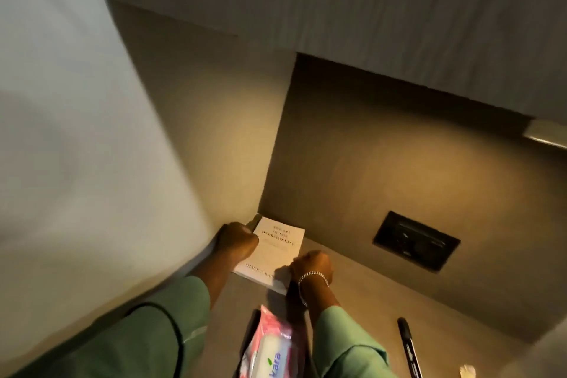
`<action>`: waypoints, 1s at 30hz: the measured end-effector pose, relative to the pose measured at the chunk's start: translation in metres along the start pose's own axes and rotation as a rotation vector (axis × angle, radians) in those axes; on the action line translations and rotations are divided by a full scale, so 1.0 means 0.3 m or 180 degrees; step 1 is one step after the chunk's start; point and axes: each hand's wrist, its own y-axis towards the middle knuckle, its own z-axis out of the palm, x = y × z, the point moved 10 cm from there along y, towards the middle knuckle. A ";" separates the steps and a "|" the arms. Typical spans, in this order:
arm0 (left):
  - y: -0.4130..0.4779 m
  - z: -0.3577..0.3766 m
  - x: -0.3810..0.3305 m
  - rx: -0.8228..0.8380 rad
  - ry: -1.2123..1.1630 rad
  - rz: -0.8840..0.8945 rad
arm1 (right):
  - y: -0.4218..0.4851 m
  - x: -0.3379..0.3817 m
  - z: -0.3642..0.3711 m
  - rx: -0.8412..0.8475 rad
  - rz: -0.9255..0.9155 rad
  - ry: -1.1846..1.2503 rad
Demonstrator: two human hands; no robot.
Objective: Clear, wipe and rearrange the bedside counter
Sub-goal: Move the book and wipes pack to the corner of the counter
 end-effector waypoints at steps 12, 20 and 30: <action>-0.214 -0.038 0.041 -0.0177 0.0243 0.0474 | -0.051 0.087 0.055 0.1008 -0.0442 0.0359; -0.549 0.215 0.141 0.2089 0.1211 0.0171 | -0.375 -0.088 -0.068 0.2522 -0.0934 -0.1178; -0.416 0.197 -0.043 0.1347 0.0242 0.0864 | -0.340 -0.129 -0.043 0.2792 -0.0168 0.0039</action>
